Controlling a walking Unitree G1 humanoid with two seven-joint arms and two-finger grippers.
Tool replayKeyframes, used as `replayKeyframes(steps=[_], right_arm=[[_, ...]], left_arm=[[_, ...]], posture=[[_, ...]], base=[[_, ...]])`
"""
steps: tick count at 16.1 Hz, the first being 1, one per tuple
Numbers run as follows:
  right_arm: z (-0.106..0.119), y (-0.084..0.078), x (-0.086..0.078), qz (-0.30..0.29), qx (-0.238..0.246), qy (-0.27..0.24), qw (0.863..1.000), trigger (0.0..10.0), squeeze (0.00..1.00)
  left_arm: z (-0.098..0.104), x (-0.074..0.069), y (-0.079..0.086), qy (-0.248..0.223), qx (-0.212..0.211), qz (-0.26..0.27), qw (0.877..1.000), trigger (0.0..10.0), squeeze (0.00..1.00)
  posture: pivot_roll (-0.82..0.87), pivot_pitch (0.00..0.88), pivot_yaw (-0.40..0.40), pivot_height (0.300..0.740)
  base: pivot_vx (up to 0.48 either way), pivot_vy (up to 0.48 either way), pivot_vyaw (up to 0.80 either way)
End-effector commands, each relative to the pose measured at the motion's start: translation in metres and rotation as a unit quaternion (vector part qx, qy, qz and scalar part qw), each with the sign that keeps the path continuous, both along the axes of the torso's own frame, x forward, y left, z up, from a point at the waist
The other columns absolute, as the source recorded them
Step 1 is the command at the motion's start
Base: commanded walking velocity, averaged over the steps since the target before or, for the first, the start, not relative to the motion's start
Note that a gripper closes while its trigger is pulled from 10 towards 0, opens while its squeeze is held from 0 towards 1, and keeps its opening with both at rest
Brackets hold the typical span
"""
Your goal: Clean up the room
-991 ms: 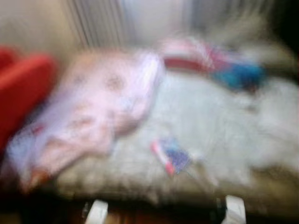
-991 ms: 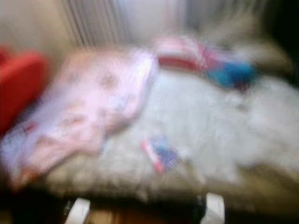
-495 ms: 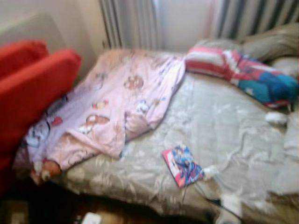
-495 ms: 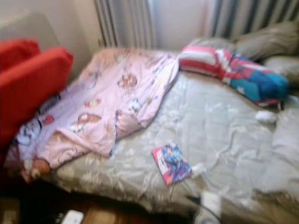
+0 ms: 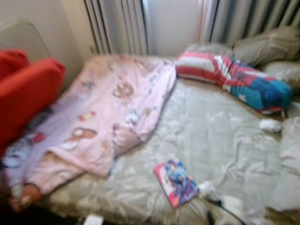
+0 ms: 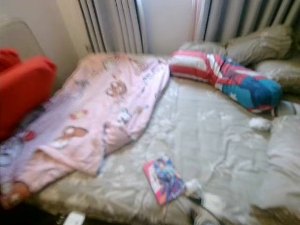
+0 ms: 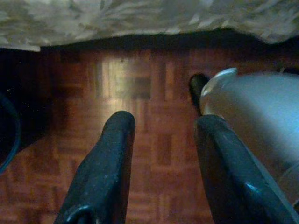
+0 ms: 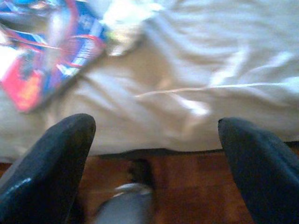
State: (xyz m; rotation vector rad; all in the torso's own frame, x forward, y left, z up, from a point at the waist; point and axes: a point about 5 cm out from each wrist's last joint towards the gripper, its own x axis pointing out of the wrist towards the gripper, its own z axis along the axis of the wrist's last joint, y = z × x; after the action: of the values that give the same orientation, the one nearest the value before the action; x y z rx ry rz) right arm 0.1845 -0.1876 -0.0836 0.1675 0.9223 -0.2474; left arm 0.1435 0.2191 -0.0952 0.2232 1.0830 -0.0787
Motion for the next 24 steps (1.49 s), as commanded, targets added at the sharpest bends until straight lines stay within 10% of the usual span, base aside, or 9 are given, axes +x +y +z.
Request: replayKeyframes(steps=[1,5,8,13,18,24], right_arm=[[-0.001,-0.009,-0.005,-0.019,-0.005,0.004,1.000,10.0,0.00],[0.001,-0.011,-0.004,-0.018,-0.021,-0.011,1.000,10.0,0.00],[0.003,-0.012,-0.001,-0.026,-0.021,-0.038,0.999,10.0,0.00],[0.057,-0.049,0.047,0.045,-0.108,-0.245,0.962,10.0,0.00],[0.086,-0.037,0.067,0.117,-0.103,-0.358,0.920,10.0,0.00],[0.098,-0.041,0.071,0.096,-0.103,-0.394,0.908,10.0,0.00]], left_arm=[[0.001,0.004,-0.002,-0.006,-0.001,-0.001,1.000,10.0,0.00],[0.008,0.017,0.005,-0.042,-0.008,0.022,0.999,10.0,0.00],[0.029,0.060,0.001,-0.129,-0.035,0.053,0.990,10.0,0.00],[0.102,0.143,-0.026,-0.366,-0.093,0.004,0.926,10.0,0.00],[0.111,0.133,-0.025,-0.429,-0.091,0.022,0.898,10.0,0.00],[0.118,0.129,-0.016,-0.451,-0.073,0.029,0.889,10.0,0.00]], posture=[[-0.04,0.038,0.058,0.740],[-0.04,0.043,0.061,0.740],[-0.05,0.052,0.059,0.740],[-0.05,0.033,0.047,0.740],[-0.04,0.000,0.010,0.740],[0.00,0.010,-0.004,0.740]], base=[[0.000,0.000,-0.80],[0.000,0.000,-0.20],[0.000,0.000,0.00],[0.000,0.000,0.00],[0.000,0.000,0.00],[0.000,0.000,0.00]])
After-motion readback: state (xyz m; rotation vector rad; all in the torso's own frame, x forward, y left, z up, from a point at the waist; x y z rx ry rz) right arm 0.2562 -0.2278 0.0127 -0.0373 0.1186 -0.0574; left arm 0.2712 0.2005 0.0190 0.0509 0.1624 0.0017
